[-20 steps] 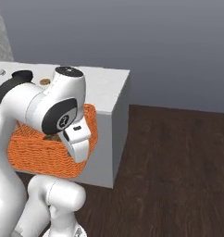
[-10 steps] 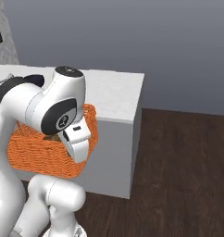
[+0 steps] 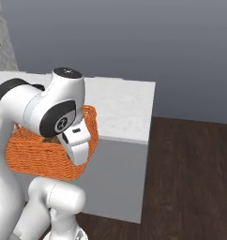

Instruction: Open the cabinet, pick up the bread from the cabinet and place it in the basket. Then move the basket to the dining counter.

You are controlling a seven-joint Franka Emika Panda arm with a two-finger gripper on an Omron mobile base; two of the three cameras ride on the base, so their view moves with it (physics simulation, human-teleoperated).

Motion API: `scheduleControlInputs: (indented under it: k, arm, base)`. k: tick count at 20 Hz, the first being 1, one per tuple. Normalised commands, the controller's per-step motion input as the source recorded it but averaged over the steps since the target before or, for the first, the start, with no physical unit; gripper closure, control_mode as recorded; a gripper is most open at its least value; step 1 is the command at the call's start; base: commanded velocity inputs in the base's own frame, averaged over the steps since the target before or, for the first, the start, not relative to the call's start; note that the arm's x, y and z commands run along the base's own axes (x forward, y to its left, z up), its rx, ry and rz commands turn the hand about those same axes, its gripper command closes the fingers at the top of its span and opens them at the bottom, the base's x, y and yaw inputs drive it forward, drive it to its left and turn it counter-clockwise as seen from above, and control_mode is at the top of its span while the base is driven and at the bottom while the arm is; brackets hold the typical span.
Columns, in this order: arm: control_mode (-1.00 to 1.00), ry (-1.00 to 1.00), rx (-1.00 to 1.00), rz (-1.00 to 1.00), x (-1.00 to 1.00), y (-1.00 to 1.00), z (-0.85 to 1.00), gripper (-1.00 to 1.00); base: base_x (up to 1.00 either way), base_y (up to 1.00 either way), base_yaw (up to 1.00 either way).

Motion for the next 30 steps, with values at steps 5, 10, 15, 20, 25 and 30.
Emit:
scheduleControlInputs:
  k: [5,10,15,20,25,30]
  arm:
    - [1.00,0.00,0.00,0.00,0.00,0.00,0.00,1.00]
    - [1.00,0.00,0.00,0.00,0.00,0.00,0.00,1.00]
    - [1.00,0.00,0.00,0.00,0.00,0.00,0.00,1.00]
    - [1.00,0.00,0.00,0.00,0.00,0.00,0.00,1.00]
    - [1.00,0.00,0.00,0.00,0.00,0.00,0.00,1.00]
    - [-1.00,0.00,0.00,0.00,0.58,0.08,0.00,1.00]
  base:
    - [0.71,0.14,0.00]
    - [0.57,0.20,-0.01]
    - [0.54,0.24,-0.01]
    - [0.46,0.25,-0.02]
    - [0.47,0.28,-0.02]
    - [0.12,0.05,0.00]
